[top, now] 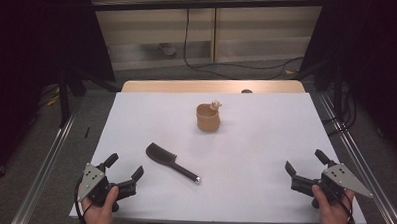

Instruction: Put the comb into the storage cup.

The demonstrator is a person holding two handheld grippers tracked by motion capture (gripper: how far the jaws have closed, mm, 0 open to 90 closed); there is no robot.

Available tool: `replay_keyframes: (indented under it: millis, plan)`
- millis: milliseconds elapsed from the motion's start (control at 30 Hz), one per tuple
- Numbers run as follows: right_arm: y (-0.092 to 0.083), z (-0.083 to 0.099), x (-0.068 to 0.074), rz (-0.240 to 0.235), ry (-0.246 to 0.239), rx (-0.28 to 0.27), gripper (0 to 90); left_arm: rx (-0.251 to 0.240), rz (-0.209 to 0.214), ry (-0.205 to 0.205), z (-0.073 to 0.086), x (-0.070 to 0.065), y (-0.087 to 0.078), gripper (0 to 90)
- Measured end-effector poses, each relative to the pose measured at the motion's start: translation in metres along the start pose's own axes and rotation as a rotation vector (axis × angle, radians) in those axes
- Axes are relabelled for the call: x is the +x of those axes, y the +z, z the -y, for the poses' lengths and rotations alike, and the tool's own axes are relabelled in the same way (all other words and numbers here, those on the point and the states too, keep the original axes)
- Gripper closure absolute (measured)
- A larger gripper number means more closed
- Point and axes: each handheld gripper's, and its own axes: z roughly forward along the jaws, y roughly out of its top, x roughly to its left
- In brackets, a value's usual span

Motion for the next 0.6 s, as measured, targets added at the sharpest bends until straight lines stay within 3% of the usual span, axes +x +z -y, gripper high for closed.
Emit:
replay_keyframes:
  millis: [267, 600]
  plan:
    - [-0.0015, -0.0003, -0.0008, -0.008, 0.007, -0.004, 0.0, 0.0, -0.011, -0.009, -0.0008, -0.0003, 0.0005, 2.9]
    - [-0.0019, 0.0004, 0.0013, -0.042, 0.015, -0.003, 0.0, 0.019, 0.019, -0.011, -0.0037, -0.0026, 0.0024, 3.8]
